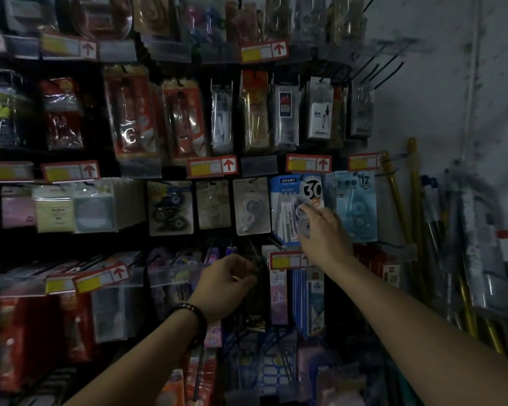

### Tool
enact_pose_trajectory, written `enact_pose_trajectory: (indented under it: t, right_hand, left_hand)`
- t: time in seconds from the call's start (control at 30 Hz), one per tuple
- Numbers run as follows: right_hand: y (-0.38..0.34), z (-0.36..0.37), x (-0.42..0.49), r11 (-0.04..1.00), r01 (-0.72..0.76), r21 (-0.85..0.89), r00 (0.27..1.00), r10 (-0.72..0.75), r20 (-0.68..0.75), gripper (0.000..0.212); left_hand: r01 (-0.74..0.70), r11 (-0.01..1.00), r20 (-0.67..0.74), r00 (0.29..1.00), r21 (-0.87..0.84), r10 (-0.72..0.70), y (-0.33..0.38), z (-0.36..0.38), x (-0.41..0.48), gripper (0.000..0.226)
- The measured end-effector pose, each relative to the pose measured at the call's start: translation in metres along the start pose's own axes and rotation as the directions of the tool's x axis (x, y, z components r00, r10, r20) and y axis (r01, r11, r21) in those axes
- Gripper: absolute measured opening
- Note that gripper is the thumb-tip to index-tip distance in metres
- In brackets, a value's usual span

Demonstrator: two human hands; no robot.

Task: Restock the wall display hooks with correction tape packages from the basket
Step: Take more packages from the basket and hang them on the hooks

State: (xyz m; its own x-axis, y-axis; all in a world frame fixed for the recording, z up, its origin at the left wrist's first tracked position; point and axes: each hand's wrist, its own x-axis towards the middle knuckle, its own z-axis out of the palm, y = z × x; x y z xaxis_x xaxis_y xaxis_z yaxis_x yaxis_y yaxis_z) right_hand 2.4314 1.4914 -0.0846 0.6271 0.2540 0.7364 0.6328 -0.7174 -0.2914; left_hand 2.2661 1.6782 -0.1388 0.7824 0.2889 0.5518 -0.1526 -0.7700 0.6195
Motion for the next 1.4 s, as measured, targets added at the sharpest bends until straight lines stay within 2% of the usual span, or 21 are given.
enact_pose_trajectory:
  t: [0.17, 0.27, 0.37, 0.43, 0.53, 0.63, 0.7, 0.87, 0.93, 1.07, 1.13, 1.2, 1.23, 1.33, 1.4]
  right_hand:
    - [-0.011, 0.003, -0.026, 0.998, -0.023, -0.062, 1.0, 0.023, -0.011, 0.06]
    - [-0.021, 0.013, -0.066, 0.996, 0.092, 0.007, 0.993, -0.091, -0.076, 0.046]
    - [-0.035, 0.037, -0.122, 0.968, 0.226, 0.113, 0.969, -0.211, -0.126, 0.034]
    - [-0.044, 0.056, -0.167, 0.94, 0.274, 0.201, 0.962, -0.265, -0.073, 0.028]
    - [-0.056, 0.095, -0.247, 0.904, 0.276, 0.326, 0.937, -0.329, 0.121, 0.018]
    - [-0.058, 0.144, -0.337, 0.91, 0.145, 0.389, 0.844, -0.319, 0.431, 0.014]
    - [-0.054, 0.174, -0.395, 0.917, 0.046, 0.396, 0.763, -0.288, 0.578, 0.016]
    - [-0.041, 0.224, -0.512, 0.953, -0.193, 0.233, 0.512, -0.104, 0.852, 0.016]
    - [-0.034, 0.245, -0.554, 0.952, -0.271, 0.146, 0.42, -0.02, 0.907, 0.015]
    - [-0.011, 0.3, -0.644, 0.95, -0.312, -0.007, 0.22, 0.079, 0.972, 0.025]
    - [0.002, 0.321, -0.678, 0.944, -0.326, -0.056, 0.145, 0.108, 0.984, 0.026]
    - [0.008, 0.336, -0.692, 0.942, -0.327, -0.072, 0.104, 0.112, 0.988, 0.034]
    - [0.01, 0.344, -0.696, 0.947, -0.31, -0.087, 0.085, 0.119, 0.989, 0.036]
    - [0.017, 0.369, -0.705, 0.955, -0.26, -0.141, 0.085, 0.168, 0.982, 0.045]
    - [0.022, 0.39, -0.715, 0.943, -0.294, -0.153, 0.085, 0.186, 0.979, 0.051]
  left_hand:
    - [-0.018, 0.993, 0.056, 0.998, 0.121, 0.011, -0.025, -0.011, -0.045, 0.006]
    - [0.008, 0.984, 0.086, 0.996, 0.177, -0.023, -0.051, -0.011, -0.089, 0.003]
    - [0.088, 0.97, 0.162, 0.979, 0.228, -0.127, -0.094, -0.005, -0.142, 0.001]
    - [0.142, 0.954, 0.202, 0.959, 0.264, -0.199, -0.125, 0.001, -0.181, 0.003]
    - [0.208, 0.921, 0.295, 0.904, 0.328, -0.309, -0.161, 0.014, -0.251, 0.005]
    - [0.303, 0.883, 0.344, 0.836, 0.36, -0.427, -0.201, 0.029, -0.318, 0.006]
    - [0.368, 0.846, 0.376, 0.775, 0.385, -0.508, -0.228, 0.038, -0.359, 0.006]
    - [0.525, 0.735, 0.409, 0.612, 0.428, -0.676, -0.284, 0.069, -0.432, 0.015]
    - [0.55, 0.716, 0.413, 0.586, 0.429, -0.698, -0.296, 0.087, -0.449, 0.018]
    - [0.61, 0.646, 0.408, 0.501, 0.459, -0.763, -0.329, 0.124, -0.49, 0.016]
    - [0.641, 0.589, 0.437, 0.403, 0.493, -0.804, -0.342, 0.137, -0.507, 0.016]
    - [0.622, 0.582, 0.494, 0.334, 0.524, -0.803, -0.349, 0.145, -0.508, 0.023]
    - [0.616, 0.585, 0.506, 0.325, 0.528, -0.799, -0.35, 0.149, -0.504, 0.026]
    - [0.581, 0.599, 0.553, 0.284, 0.551, -0.784, -0.357, 0.158, -0.496, 0.033]
    - [0.568, 0.591, 0.59, 0.214, 0.573, -0.778, -0.362, 0.163, -0.497, 0.038]
